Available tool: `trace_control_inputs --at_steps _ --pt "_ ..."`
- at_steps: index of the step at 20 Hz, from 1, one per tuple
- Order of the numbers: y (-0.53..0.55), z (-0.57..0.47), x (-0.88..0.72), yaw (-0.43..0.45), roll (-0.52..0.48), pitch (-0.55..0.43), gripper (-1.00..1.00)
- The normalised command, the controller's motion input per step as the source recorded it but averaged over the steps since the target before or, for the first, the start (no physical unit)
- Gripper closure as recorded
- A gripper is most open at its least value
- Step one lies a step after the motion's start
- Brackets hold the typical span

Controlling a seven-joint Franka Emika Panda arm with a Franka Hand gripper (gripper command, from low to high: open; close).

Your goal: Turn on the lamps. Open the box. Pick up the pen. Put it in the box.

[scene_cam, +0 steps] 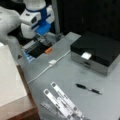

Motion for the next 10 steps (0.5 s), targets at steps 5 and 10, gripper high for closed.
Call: trace_control_inputs --at_steps 5,10 --pt "0.1 -0.25 -0.14 0.007 0.006 -0.071 -1.0" --pt "0.12 -0.23 -0.11 -0.011 0.024 -0.091 -1.0"
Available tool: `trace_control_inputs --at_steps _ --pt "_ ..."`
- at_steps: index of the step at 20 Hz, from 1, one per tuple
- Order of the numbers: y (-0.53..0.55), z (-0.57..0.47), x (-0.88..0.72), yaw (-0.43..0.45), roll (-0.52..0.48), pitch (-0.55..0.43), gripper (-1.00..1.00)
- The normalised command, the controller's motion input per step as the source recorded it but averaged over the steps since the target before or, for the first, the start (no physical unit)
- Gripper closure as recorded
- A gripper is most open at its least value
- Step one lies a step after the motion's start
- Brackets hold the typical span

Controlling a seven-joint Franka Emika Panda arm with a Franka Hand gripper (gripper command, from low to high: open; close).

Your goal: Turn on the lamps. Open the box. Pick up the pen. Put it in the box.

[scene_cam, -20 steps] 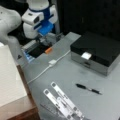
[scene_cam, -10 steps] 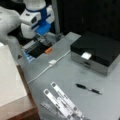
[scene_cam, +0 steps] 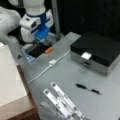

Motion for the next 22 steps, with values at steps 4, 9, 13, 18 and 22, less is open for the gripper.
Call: trace_control_inputs --at_steps 4,9,13,18,22 --pt "0.15 -0.15 -0.07 -0.07 0.073 -0.09 -1.0" --pt "0.18 -0.14 -0.05 -0.081 0.08 -0.097 1.0" --pt "0.16 -0.12 -0.06 -0.069 0.055 -0.1 1.0" --pt "0.13 -0.11 -0.06 -0.069 -0.008 -0.093 1.0" --pt "0.09 -0.12 -0.08 -0.052 -0.038 -0.084 1.0"
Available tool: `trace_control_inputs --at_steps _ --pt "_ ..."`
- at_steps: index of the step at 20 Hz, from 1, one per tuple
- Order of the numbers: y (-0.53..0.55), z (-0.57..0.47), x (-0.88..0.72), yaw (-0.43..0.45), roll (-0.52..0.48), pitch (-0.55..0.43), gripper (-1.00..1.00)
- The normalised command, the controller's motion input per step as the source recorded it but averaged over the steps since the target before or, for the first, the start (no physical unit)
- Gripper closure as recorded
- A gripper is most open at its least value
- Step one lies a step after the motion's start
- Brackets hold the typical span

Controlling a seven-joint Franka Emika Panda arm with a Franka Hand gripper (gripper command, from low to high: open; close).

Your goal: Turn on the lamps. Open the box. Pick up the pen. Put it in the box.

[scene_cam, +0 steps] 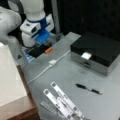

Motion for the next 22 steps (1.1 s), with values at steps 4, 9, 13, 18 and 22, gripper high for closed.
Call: trace_control_inputs --at_steps 4,9,13,18,22 --pt "0.05 -0.15 -0.11 -0.035 -0.063 -0.076 1.0" --pt "0.03 -0.21 -0.11 -0.026 -0.089 -0.08 1.0" --pt "0.05 -0.22 -0.12 -0.003 -0.124 -0.078 1.0" --pt "0.11 -0.28 -0.06 0.024 -0.118 -0.116 1.0" --pt "0.14 -0.41 -0.03 0.028 -0.106 -0.125 1.0"
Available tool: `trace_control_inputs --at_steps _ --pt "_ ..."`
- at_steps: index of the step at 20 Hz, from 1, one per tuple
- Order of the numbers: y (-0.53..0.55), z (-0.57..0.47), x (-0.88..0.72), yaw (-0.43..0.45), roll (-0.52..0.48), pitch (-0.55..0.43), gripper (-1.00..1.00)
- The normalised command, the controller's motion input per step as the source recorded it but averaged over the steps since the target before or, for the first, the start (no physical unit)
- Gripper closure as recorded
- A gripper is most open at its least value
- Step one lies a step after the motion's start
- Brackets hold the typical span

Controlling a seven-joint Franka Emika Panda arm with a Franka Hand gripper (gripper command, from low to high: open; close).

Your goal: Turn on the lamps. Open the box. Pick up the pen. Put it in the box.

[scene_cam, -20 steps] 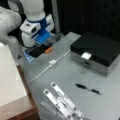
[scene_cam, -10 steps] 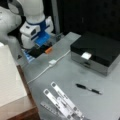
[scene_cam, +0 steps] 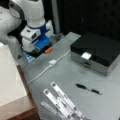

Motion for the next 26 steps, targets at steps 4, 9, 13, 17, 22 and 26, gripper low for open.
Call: trace_control_inputs --at_steps 4,9,13,17,22,26 --pt "0.11 -0.53 -0.08 0.024 -0.086 -0.128 1.0" --pt "0.05 -0.43 -0.11 -0.01 -0.039 -0.179 1.0" --pt "0.01 -0.28 -0.18 -0.02 -0.022 -0.208 1.0" --pt "-0.01 -0.26 -0.25 0.017 -0.035 -0.201 1.0" --pt "-0.04 -0.31 -0.29 0.044 -0.06 -0.213 1.0" --pt "-0.08 -0.33 -0.34 0.068 -0.077 -0.211 1.0"
